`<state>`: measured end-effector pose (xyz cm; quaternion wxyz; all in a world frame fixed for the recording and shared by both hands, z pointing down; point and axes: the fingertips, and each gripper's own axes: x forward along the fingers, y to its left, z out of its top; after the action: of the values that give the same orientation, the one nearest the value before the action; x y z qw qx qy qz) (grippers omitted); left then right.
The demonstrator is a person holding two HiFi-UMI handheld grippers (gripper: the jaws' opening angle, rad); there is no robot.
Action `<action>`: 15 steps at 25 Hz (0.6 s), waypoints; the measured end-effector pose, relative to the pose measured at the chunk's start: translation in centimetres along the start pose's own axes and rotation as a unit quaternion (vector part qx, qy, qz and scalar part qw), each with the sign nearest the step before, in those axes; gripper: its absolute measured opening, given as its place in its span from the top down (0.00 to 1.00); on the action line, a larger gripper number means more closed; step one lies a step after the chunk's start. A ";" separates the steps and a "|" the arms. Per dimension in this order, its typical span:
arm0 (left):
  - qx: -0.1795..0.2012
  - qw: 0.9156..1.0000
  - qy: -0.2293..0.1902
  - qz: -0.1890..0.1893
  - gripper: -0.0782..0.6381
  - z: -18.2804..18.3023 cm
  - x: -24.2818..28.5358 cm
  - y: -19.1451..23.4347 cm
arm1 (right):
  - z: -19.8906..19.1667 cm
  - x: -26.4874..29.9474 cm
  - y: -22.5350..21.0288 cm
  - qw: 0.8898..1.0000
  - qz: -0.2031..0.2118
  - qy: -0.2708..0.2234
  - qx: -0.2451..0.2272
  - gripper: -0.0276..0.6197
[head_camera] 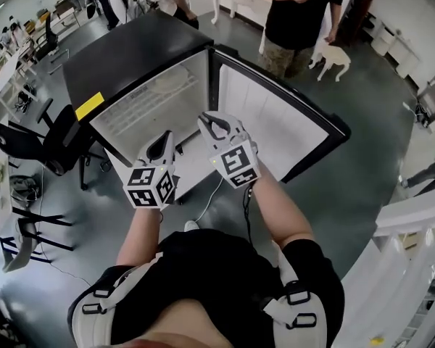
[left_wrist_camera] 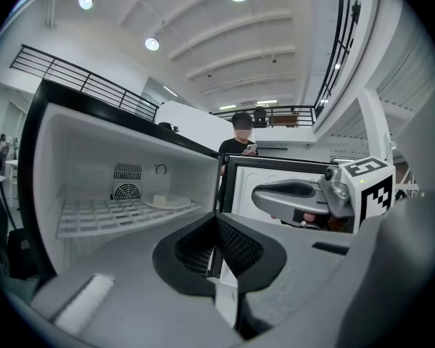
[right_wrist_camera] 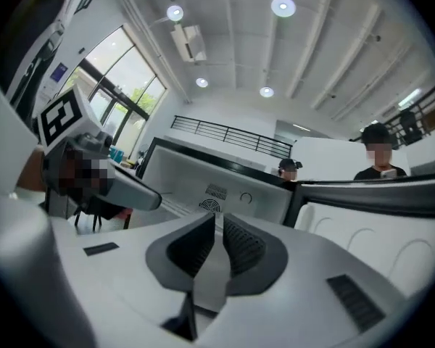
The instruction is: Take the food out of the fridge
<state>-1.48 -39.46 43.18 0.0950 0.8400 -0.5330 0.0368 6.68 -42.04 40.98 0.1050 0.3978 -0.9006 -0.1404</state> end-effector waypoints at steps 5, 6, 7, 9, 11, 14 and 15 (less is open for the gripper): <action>-0.007 1.000 -0.007 0.017 0.89 0.3 -0.4 2.4 | -1.6 4.7 0.6 0.992 0.050 0.046 -0.110 0.81; -0.008 1.000 -0.009 0.020 0.89 0.4 -0.5 2.9 | -2.0 5.6 0.6 0.987 0.054 0.060 -0.138 0.81; -0.008 1.000 -0.011 0.024 0.89 0.4 -0.6 3.3 | -2.6 6.5 0.7 0.981 0.057 0.076 -0.170 0.80; -0.011 0.999 -0.012 0.031 0.89 0.4 -0.8 4.1 | -3.7 8.2 0.8 0.963 0.063 0.106 -0.240 0.78; -0.013 0.999 -0.013 0.038 0.89 0.3 -1.1 4.9 | -4.9 9.9 1.0 0.941 0.071 0.131 -0.304 0.75; -0.014 0.999 -0.015 0.047 0.89 0.4 -1.6 5.8 | -6.7 12.5 0.7 0.913 0.084 0.166 -0.364 0.73; -0.015 0.999 -0.016 0.049 0.89 0.4 -1.7 6.1 | -7.1 13.3 0.5 0.904 0.085 0.177 -0.380 0.73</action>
<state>-7.74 -40.54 43.22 0.0974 0.8116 -0.5757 0.0200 -0.31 -52.81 48.88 0.4171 0.2679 -0.7761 -0.3897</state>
